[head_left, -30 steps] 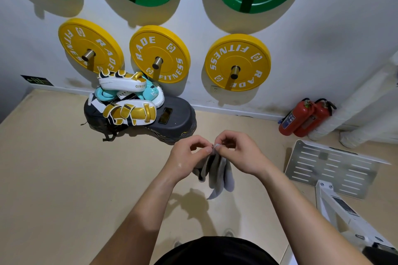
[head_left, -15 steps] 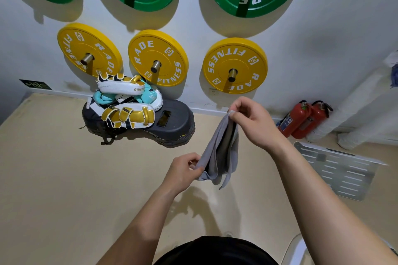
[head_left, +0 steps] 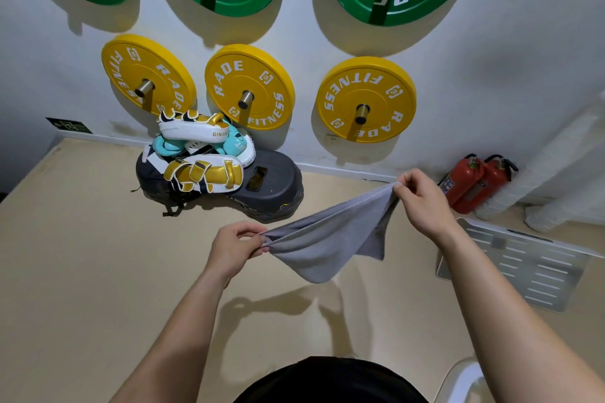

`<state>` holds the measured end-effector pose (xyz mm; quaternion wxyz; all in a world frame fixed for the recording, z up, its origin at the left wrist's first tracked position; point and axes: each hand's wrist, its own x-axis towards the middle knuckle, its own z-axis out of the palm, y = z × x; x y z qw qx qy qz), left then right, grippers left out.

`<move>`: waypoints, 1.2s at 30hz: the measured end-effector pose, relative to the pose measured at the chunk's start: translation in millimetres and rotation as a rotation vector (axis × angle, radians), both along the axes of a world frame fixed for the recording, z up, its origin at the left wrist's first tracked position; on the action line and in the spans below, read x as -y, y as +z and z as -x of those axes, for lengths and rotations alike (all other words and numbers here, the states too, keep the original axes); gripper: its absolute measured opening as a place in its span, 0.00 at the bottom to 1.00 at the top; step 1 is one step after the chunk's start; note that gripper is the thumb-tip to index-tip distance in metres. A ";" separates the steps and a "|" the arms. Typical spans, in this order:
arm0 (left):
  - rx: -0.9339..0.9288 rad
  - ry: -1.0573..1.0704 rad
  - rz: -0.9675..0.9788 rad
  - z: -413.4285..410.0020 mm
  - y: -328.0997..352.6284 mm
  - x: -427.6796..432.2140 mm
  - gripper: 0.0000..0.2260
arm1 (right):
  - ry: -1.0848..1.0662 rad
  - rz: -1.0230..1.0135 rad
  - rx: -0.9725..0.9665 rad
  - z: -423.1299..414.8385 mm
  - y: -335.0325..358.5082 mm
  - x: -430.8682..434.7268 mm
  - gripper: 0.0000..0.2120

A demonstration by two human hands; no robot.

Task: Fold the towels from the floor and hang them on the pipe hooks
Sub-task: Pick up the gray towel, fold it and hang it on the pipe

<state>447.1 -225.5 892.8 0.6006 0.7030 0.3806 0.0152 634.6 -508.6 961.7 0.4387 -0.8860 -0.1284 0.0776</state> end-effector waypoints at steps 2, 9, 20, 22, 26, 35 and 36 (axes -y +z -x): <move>-0.037 -0.035 -0.086 -2.8 4.2 -2.1 0.08 | -0.047 -0.001 -0.026 1.6 -6.7 -0.2 0.05; -0.121 -0.263 -0.420 -11.3 19.7 3.0 0.05 | -0.139 0.009 -0.064 -1.7 -15.9 0.1 0.06; 0.199 -0.143 -0.714 -35.0 39.5 0.6 0.06 | -0.152 0.076 -0.124 -7.0 -53.6 0.9 0.05; 0.208 -0.092 -0.691 -40.1 43.8 4.6 0.06 | -0.174 0.073 -0.139 -2.7 -62.4 -1.6 0.04; 0.158 0.021 -0.669 -40.7 39.7 2.2 0.06 | -0.202 -0.015 -0.050 4.6 -59.2 -7.8 0.05; 0.141 0.035 -0.698 -43.4 34.7 17.6 0.06 | -0.273 0.080 0.037 4.5 -47.5 -9.1 0.07; 0.154 0.038 -0.697 -43.5 32.7 17.9 0.06 | -0.267 0.057 0.034 5.5 -50.3 -9.6 0.07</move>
